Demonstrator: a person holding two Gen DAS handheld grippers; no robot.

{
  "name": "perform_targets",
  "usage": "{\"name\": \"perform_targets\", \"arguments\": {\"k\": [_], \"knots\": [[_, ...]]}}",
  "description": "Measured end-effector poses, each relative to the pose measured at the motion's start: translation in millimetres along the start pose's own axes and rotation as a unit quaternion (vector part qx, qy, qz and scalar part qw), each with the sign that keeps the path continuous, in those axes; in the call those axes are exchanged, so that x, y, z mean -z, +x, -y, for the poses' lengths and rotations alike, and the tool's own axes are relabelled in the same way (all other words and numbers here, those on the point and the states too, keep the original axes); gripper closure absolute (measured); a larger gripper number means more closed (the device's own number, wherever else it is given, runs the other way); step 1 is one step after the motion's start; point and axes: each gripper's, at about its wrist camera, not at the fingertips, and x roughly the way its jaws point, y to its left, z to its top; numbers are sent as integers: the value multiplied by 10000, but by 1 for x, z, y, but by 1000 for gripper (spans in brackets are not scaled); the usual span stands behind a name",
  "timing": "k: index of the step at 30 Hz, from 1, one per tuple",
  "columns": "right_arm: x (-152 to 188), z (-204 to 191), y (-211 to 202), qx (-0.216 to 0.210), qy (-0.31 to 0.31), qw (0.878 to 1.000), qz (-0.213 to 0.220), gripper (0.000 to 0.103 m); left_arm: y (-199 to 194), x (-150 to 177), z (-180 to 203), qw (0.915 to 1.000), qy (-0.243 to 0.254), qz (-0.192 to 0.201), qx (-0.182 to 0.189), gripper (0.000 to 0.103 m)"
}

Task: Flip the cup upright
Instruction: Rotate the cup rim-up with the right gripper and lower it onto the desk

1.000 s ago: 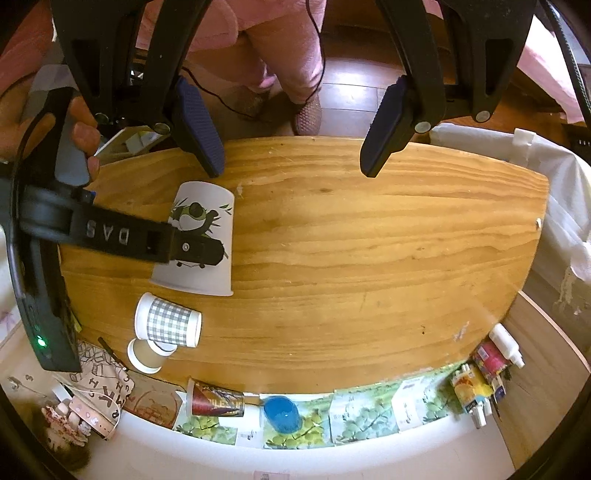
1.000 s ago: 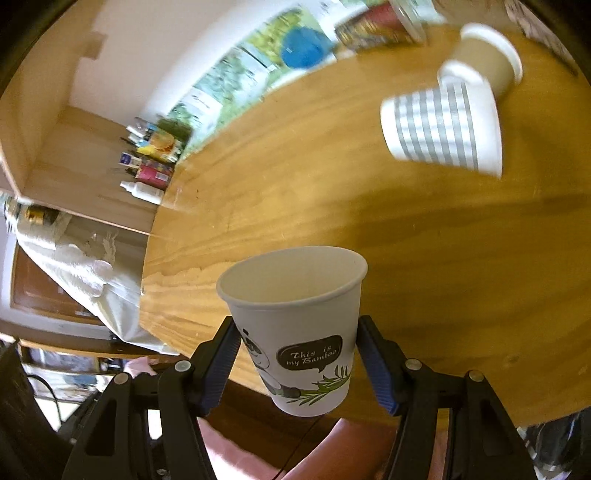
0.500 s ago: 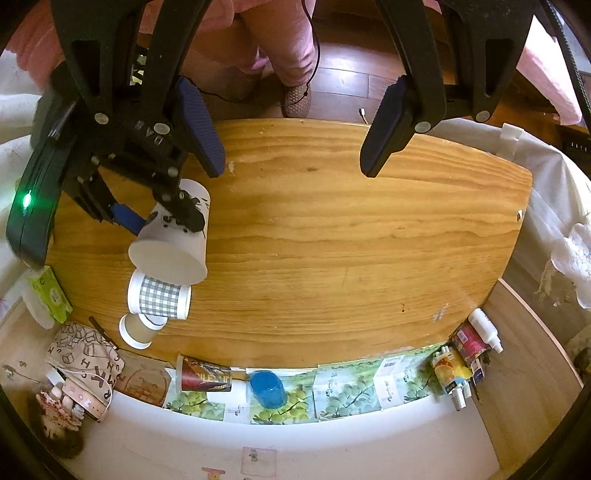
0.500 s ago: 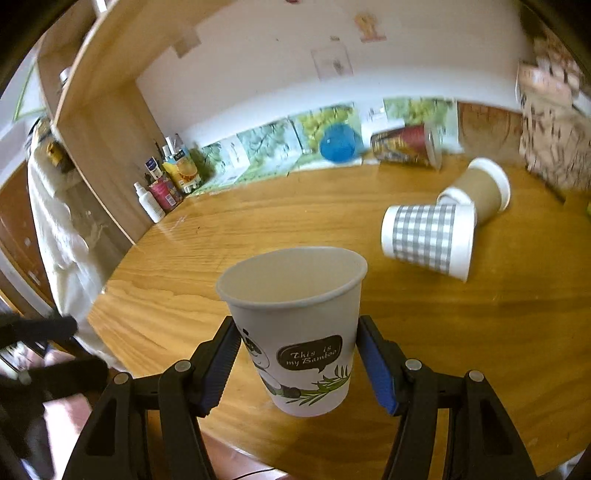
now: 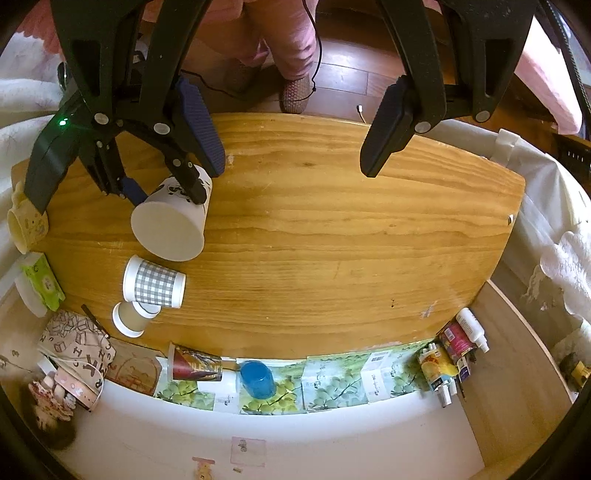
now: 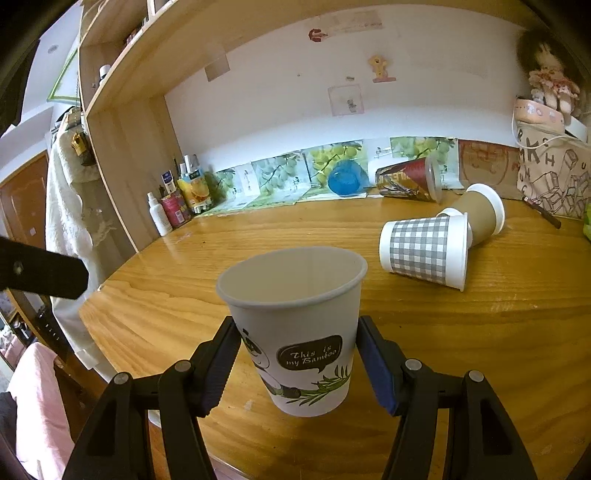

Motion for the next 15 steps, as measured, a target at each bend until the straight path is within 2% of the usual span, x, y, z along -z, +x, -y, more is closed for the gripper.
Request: {"name": "perform_targets", "arguments": {"k": [9,15], "knots": [[8,3,1,-27,82,10000,-1,38,-4,7,10,9999,68,-74,-37,24],[13,-2,-3,-6,-153,9999,28,38,-7,10,14,9999,74,-93,-39,24]]}}
